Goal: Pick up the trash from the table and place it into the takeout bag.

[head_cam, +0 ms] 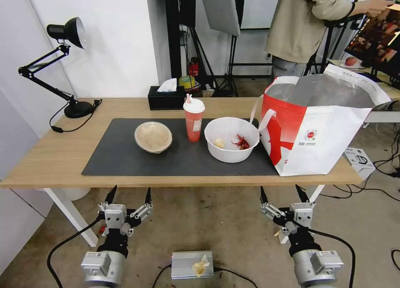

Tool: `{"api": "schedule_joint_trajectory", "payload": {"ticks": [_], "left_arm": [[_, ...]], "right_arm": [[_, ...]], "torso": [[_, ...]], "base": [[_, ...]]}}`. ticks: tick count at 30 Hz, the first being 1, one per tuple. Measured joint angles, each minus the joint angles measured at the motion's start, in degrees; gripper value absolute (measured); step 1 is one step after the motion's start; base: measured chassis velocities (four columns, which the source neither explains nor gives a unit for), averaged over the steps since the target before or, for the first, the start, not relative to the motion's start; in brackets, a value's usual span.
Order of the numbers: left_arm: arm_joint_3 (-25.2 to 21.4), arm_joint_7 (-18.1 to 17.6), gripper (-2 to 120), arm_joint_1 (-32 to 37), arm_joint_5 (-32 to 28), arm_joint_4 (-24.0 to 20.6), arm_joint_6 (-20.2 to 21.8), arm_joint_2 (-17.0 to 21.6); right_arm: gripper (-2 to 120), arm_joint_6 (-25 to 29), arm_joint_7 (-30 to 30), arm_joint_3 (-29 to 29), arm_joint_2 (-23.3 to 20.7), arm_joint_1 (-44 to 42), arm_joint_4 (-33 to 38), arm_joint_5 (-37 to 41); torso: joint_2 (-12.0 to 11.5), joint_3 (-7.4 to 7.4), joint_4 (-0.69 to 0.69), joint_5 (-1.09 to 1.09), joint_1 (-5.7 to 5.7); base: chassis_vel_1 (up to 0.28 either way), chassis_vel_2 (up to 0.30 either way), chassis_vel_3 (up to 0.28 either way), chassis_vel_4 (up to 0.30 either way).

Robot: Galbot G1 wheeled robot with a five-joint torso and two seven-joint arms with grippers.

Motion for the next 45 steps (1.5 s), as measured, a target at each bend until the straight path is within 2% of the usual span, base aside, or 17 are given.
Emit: {"api": "schedule_joint_trajectory", "payload": {"ticks": [22, 26, 29, 30, 33, 34, 35, 39, 40, 44, 45], "left_arm": [[-0.01, 0.0, 100, 0.0, -0.01, 0.0, 0.0, 0.0], [-2.09, -0.5, 100, -0.62, -2.01, -0.07, -0.17, 0.35], [-8.65, -2.76, 100, -2.81, -8.16, -0.95, -1.4, 1.64], [-8.65, -2.76, 100, -2.81, -8.16, -0.95, -1.4, 1.64], [-15.38, -5.04, 100, -4.99, -14.52, -1.84, -2.82, 2.93], [-15.58, -4.57, 100, -4.93, -15.51, -2.36, -3.61, 3.02], [-15.58, -4.57, 100, -4.93, -15.51, -2.36, -3.61, 3.02], [-15.29, -2.78, 100, -4.34, -16.52, -3.51, -4.85, 3.04], [-15.29, -2.78, 100, -4.34, -16.52, -3.51, -4.85, 3.04], [-15.39, -1.26, 100, -3.69, -16.71, -4.3, -5.3, 3.17], [-15.39, -1.26, 100, -3.69, -16.71, -4.3, -5.3, 3.17]], "right_arm": [[100, 0.0, 0.0, 0.0, 0.0, 0.0, 0.0, 0.0], [100, -0.13, 0.29, 0.05, -0.84, 0.27, -0.01, 0.78], [100, -1.79, 2.5, 0.84, -5.79, 2.47, -0.23, 5.54], [100, -1.79, 2.5, 0.84, -5.79, 2.47, -0.23, 5.54], [100, -3.81, 5.2, 1.8, -11.77, 5.03, -0.52, 11.3], [100, -4.47, 6.05, 2.08, -13.67, 5.84, -0.61, 13.1], [100, -4.47, 6.05, 2.08, -13.67, 5.84, -0.61, 13.1], [100, -7.1, 9.58, 3.29, -21.53, 9.27, -0.97, 20.67], [100, -7.1, 9.58, 3.29, -21.53, 9.27, -0.97, 20.67], [100, -9.65, 13.01, 4.51, -29.21, 12.58, -1.31, 28.03], [100, -9.65, 13.01, 4.51, -29.21, 12.58, -1.31, 28.03]], "torso": [[0.0, 0.0, 0.0, 0.0, 0.0], [0.0, 0.0, -0.02, 0.0, 0.0], [0.0, 0.0, 0.0, 0.0, 0.0], [0.0, 0.0, 0.0, 0.0, 0.0], [0.0, 0.0, -0.01, 0.02, 0.0], [0.0, 0.0, 0.01, 0.02, 0.0], [0.0, 0.0, 0.01, 0.02, 0.0], [0.0, 0.01, 0.0, 0.01, 0.0], [0.0, 0.01, 0.0, 0.01, 0.0], [0.0, 0.0, 0.01, 0.0, 0.0], [0.0, 0.0, 0.01, 0.0, 0.0]], "base": [[0.0, 0.0, 0.0, 0.0], [0.0, 0.0, 0.0, 0.0], [0.0, 0.0, 0.0, 0.0], [0.0, 0.0, 0.0, 0.0], [0.0, 0.0, 0.0, 0.0], [0.0, 0.0, 0.0, 0.0], [0.0, 0.0, 0.0, 0.0], [0.0, 0.0, 0.0, 0.0], [0.0, 0.0, 0.0, 0.0], [0.0, 0.0, 0.0, 0.0], [0.0, 0.0, 0.0, 0.0]]}}
